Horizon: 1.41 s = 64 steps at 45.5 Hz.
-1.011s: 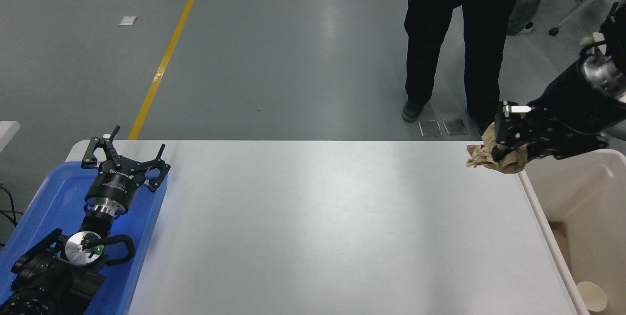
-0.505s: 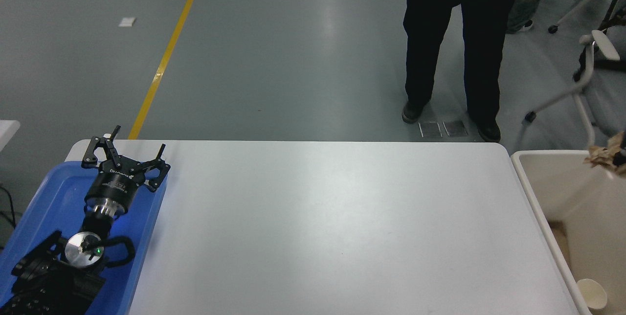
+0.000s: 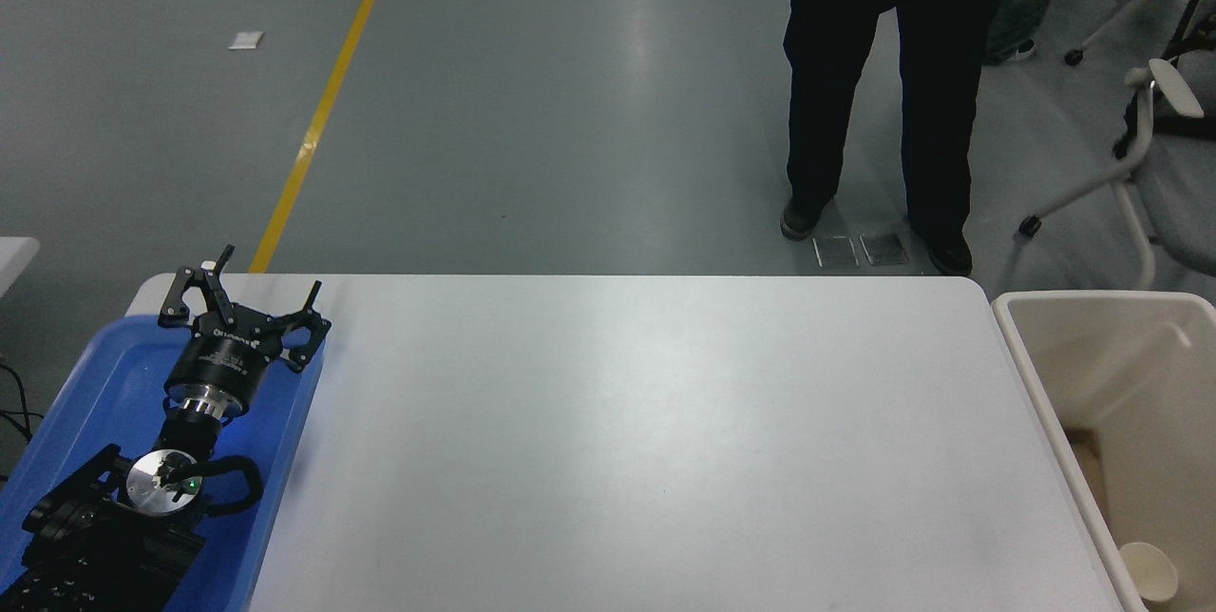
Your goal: Pick up paper ball place in dustbin
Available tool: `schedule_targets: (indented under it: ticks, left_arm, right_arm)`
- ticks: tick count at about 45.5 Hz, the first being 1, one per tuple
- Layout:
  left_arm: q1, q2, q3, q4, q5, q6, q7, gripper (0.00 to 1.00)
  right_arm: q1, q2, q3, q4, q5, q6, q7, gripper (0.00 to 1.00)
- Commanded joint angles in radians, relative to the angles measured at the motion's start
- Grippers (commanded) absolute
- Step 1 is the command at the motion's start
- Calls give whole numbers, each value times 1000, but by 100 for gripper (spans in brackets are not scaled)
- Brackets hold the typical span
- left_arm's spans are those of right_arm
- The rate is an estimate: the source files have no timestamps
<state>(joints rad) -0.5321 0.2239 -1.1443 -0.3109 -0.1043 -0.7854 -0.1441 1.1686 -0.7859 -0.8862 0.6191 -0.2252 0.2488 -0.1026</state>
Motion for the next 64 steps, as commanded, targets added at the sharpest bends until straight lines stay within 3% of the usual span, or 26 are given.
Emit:
schedule_targets:
  ticks: [1,12,29,30,33,34,35,50,64]
  left_arm:
    - [0,0,0,1,0,0,0,99]
    - [0,0,0,1,0,0,0,99]
    - [0,0,0,1,0,0,0,99]
    - [0,0,0,1,0,0,0,99]
    - [0,0,0,1,0,0,0,99]
    - [0,0,0,-1,0,0,0,99]
    - [0,0,0,1,0,0,0,99]
    - [0,0,0,1,0,0,0,99]
    - [0,0,0,1,0,0,0,99]
  right_arm:
    - [-320,183,173,-334,56,-75,-12,0]
    - [-474,315,276,-587,60,-75,-28,0]
    - [-518,352,277,-628,61,-109,-48,0]
    - [-518,349,276,-627,63,-115,-46,10]
    - [-515,347,283,-624,64,-166,-45,63]
    - [-517,347,291,-621,64,-189,-43,76]
    - [-517,350,296,-618,64,-213,-43,82]
    - [-546,352,354,-602,64,-261,-43,100]
    - [-517,329,354,-438,63,-260,-45,100]
